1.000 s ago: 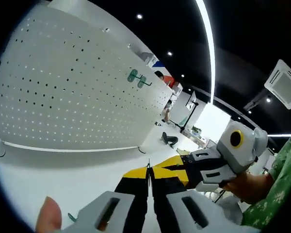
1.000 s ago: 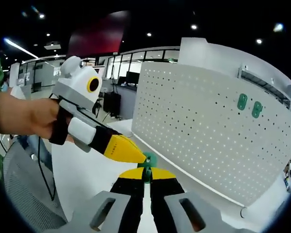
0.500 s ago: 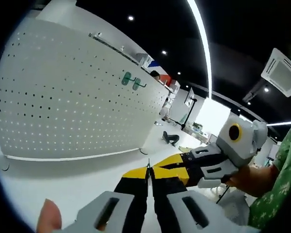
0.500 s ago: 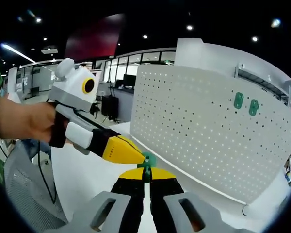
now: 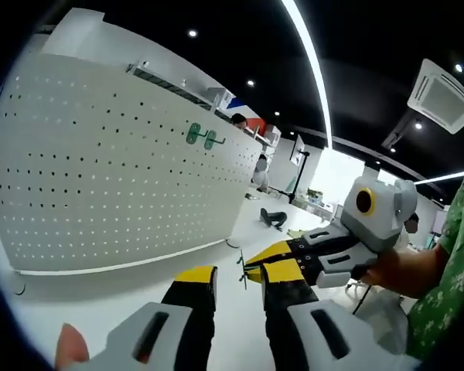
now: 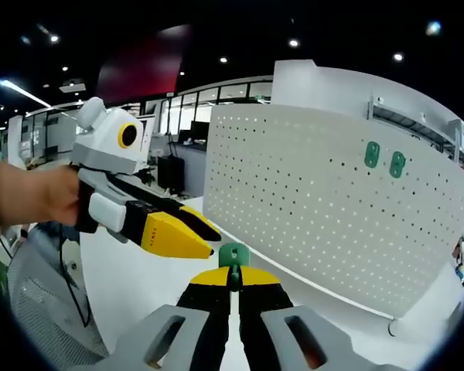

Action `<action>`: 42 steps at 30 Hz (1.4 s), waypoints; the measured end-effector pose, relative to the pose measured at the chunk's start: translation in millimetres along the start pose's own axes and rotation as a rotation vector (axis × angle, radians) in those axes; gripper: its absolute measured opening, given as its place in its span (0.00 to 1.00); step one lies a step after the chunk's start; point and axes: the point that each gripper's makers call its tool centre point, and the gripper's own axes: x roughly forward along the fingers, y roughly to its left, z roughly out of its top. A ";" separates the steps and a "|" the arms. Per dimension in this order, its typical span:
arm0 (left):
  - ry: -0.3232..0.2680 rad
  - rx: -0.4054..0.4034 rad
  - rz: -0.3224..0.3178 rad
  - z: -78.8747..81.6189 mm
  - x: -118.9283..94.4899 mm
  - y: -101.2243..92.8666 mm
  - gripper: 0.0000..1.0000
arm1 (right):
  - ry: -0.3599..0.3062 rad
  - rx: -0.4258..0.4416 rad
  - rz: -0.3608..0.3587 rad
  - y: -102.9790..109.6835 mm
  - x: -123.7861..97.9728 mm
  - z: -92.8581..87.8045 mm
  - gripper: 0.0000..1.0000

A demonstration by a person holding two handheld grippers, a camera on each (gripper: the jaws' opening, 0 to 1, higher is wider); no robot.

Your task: Insert the hook assembly into the mounting plate slot until the hook locks in place.

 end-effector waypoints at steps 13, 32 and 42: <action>0.034 0.280 0.015 -4.3 0.6 -18.8 0.36 | -0.049 0.130 -0.053 -16.2 -3.9 3.7 0.01; -0.033 0.290 -0.023 0.5 -8.8 -34.8 0.75 | -0.066 0.186 -0.077 -23.1 -8.4 3.5 0.01; -0.057 0.262 -0.069 -0.5 -10.2 -47.0 1.00 | -0.078 0.189 -0.093 -22.7 -9.8 7.4 0.01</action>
